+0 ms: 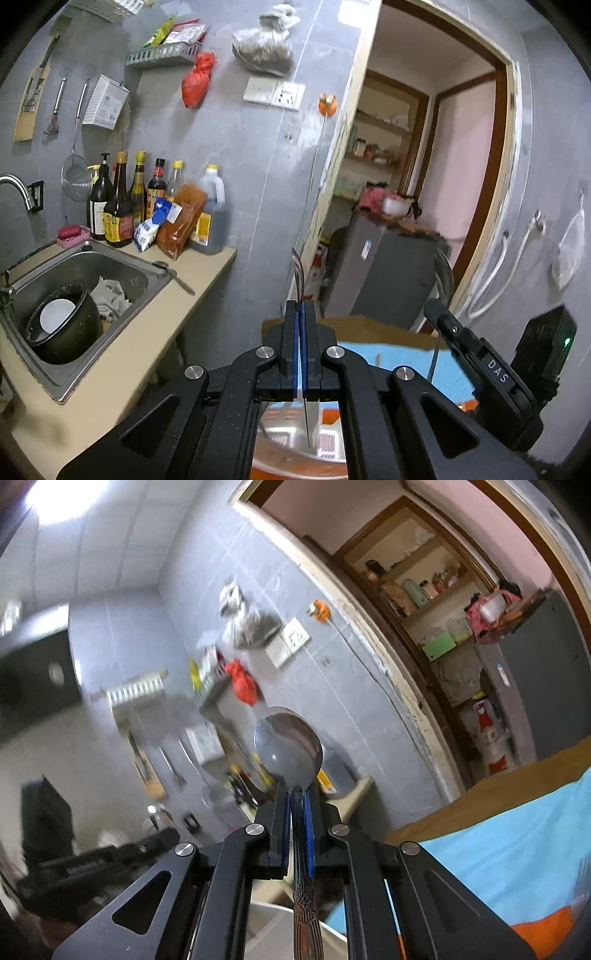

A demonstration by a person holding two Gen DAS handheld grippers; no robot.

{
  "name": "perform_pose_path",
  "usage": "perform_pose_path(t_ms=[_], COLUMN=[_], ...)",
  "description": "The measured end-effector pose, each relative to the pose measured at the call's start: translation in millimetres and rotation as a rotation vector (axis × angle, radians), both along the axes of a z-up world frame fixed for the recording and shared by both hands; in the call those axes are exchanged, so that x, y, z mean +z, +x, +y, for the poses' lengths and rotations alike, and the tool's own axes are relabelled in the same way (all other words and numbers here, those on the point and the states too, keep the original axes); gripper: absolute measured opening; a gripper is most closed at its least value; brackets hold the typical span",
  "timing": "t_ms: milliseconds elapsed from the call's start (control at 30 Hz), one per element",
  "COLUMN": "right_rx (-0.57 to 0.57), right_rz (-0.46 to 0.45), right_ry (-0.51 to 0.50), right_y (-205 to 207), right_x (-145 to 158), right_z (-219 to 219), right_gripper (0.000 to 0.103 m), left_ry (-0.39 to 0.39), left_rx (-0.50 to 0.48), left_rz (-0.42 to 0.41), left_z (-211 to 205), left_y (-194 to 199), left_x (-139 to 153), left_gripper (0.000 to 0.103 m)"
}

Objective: Organize utensils
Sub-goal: 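Lift knife and spoon over the white caddy and open both tools to drop them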

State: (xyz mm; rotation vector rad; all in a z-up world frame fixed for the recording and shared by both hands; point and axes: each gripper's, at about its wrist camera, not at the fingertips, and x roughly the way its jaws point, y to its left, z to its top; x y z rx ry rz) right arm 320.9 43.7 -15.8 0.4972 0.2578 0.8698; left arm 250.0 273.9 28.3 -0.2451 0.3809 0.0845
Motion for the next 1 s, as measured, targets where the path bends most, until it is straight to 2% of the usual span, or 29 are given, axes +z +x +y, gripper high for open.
perform_pose_path(t_ms=[100,200,367,500,567,633,733,800,867,1000], right_rx=[-0.027,-0.04,-0.049,-0.051,-0.052,-0.052,-0.056,-0.05,-0.045,-0.047], right_rz=[-0.045,-0.072,-0.107,-0.099,-0.082,-0.065,-0.045,-0.024,-0.017,-0.01], right_ry=[-0.091,-0.167,-0.245,-0.277,-0.283,-0.28,-0.288,-0.286,-0.284,-0.267], right_y=[-9,-16,-28,-33,-34,-36,-37,-37,-38,-39], right_x=[-7,-15,-24,-26,-28,-28,-27,-26,-23,-17], right_z=[7,13,20,20,19,16,13,9,7,-1], right_gripper=[0.005,0.005,0.008,0.008,0.014,0.025,0.026,0.026,0.029,0.044], left_ry=[0.031,0.029,0.024,-0.012,-0.042,-0.064,-0.083,-0.091,-0.102,-0.127], left_rx=[-0.004,-0.009,-0.011,-0.036,-0.043,-0.049,-0.053,-0.054,-0.052,-0.047], left_rz=[0.027,0.05,0.088,0.123,0.138,0.155,0.159,0.147,0.127,0.114], left_z=[-6,-8,-11,-8,-6,-5,-6,-7,-9,-10], left_y=[2,4,6,6,6,7,5,2,-1,-4], left_x=[-17,-31,-43,-47,-49,-50,-50,-46,-43,-35], left_gripper=[0.0,0.0,0.0,0.0,0.0,0.002,0.005,0.014,0.021,0.023])
